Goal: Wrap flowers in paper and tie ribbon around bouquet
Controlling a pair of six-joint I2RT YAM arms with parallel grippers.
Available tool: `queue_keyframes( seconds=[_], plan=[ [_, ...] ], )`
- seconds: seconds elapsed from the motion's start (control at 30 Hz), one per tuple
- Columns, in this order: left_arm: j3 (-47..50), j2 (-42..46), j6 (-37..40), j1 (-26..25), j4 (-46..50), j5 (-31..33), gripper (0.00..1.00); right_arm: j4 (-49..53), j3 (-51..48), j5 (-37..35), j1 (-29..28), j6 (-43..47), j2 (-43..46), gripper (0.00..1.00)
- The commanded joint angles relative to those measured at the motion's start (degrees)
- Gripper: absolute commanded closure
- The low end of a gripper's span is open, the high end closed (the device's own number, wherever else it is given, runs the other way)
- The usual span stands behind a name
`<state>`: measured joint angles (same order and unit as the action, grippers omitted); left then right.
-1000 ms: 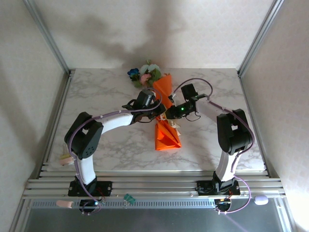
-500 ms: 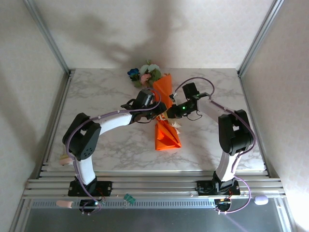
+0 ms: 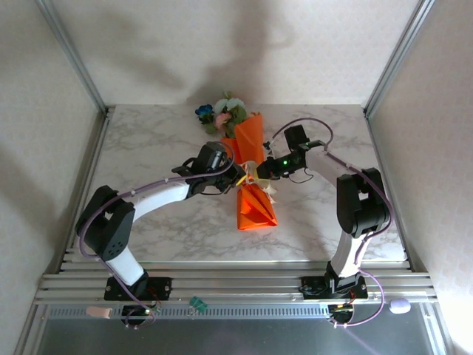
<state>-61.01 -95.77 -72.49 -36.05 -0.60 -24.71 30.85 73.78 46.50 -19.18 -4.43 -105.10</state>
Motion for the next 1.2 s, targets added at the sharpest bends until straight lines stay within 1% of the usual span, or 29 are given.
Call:
queue_keyframes(
  seconds=[0.0,0.07,0.1,0.27,0.4,0.53,0.7,0.93,1.03,1.17],
  plan=[
    [0.7,-1.7,-7.3,-0.3,-5.5,-3.3,0.89,-0.1,0.4,2.4,0.5,-1.1,-0.1,1.0],
    [1.3,-2.9,-9.9,-0.2,-8.3,-3.1,0.73,-0.1,0.2,2.5,0.5,-1.1,-0.1,1.0],
    [2.0,-3.4,-11.6,-0.1,-10.6,-3.2,0.71,-0.3,0.0,2.6,0.4,-1.1,-0.1,1.0],
    [8.9,-4.2,-27.2,0.0,-30.8,-1.6,0.68,-1.2,-1.2,2.8,0.6,-1.5,0.1,1.0],
    [9.4,-5.1,-31.9,-0.1,-33.0,-1.0,0.7,-1.8,-1.5,3.1,0.6,-1.8,0.0,1.0],
    [11.4,-6.7,-35.4,-0.1,-39.7,-0.4,0.7,-2.0,-1.8,3.3,0.7,-1.9,-0.1,1.0],
    [10.5,-8.0,-34.7,-0.1,-37.9,-1.5,0.72,-2.0,-1.9,3.3,0.9,-1.9,-0.1,1.0],
    [11.0,-5.5,-31.9,0.4,-31.7,0.2,0.73,-1.4,-1.6,3.3,1.3,-1.5,-0.2,1.0],
    [11.0,-6.8,-32.1,0.6,-33.2,-0.5,0.75,-1.6,-1.6,3.7,1.3,-1.6,-0.3,1.0],
    [10.4,-8.9,-31.9,1.1,-35.2,-0.9,0.72,-1.7,-1.6,4.1,1.3,-1.7,-0.3,1.0]
  ],
)
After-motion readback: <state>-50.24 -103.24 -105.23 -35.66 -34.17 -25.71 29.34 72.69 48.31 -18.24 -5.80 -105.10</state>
